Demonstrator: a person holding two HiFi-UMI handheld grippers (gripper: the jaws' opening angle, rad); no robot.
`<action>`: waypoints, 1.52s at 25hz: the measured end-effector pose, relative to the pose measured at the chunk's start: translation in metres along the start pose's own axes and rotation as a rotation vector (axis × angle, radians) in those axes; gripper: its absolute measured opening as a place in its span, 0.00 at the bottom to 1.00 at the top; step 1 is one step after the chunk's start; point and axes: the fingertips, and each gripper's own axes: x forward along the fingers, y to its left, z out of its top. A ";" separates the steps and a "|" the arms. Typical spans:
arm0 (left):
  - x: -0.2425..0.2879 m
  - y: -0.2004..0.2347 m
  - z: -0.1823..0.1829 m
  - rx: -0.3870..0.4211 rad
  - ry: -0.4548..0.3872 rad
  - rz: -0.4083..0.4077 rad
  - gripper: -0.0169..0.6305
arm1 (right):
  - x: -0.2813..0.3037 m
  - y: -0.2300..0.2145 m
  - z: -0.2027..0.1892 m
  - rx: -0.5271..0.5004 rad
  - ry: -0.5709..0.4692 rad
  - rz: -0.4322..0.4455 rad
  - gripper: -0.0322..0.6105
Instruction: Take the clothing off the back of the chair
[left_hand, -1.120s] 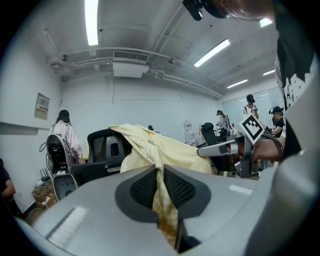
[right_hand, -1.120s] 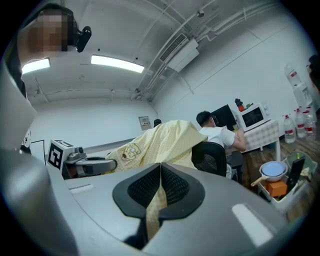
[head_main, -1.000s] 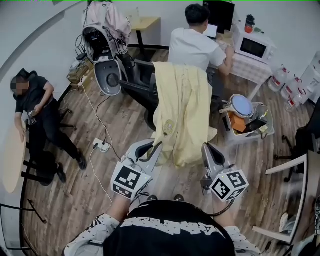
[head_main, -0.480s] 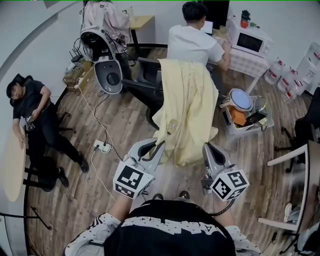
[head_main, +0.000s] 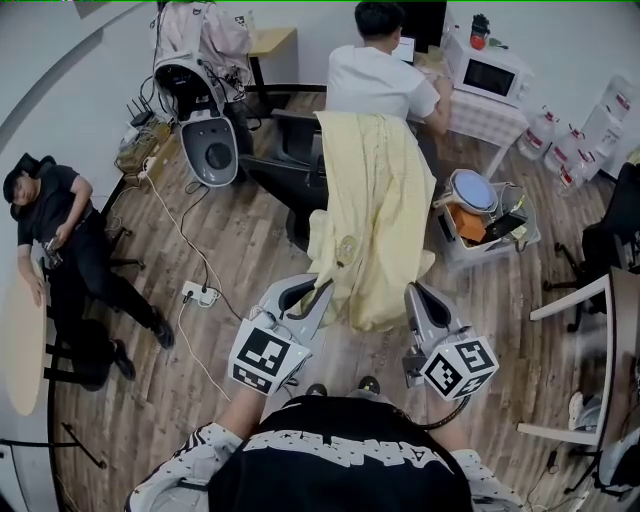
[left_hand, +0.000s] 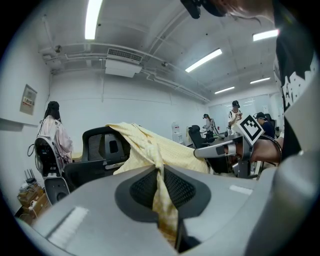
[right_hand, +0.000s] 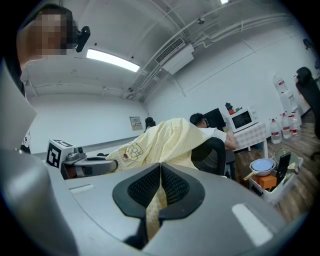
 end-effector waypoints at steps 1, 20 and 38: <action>0.000 -0.001 0.001 0.004 -0.001 -0.005 0.06 | -0.001 0.001 0.000 0.000 -0.001 -0.003 0.08; -0.021 -0.019 -0.013 0.005 0.025 -0.058 0.06 | -0.023 0.017 -0.015 0.000 0.008 -0.042 0.08; -0.033 -0.022 -0.019 0.007 0.029 -0.083 0.06 | -0.032 0.030 -0.019 -0.005 0.010 -0.065 0.08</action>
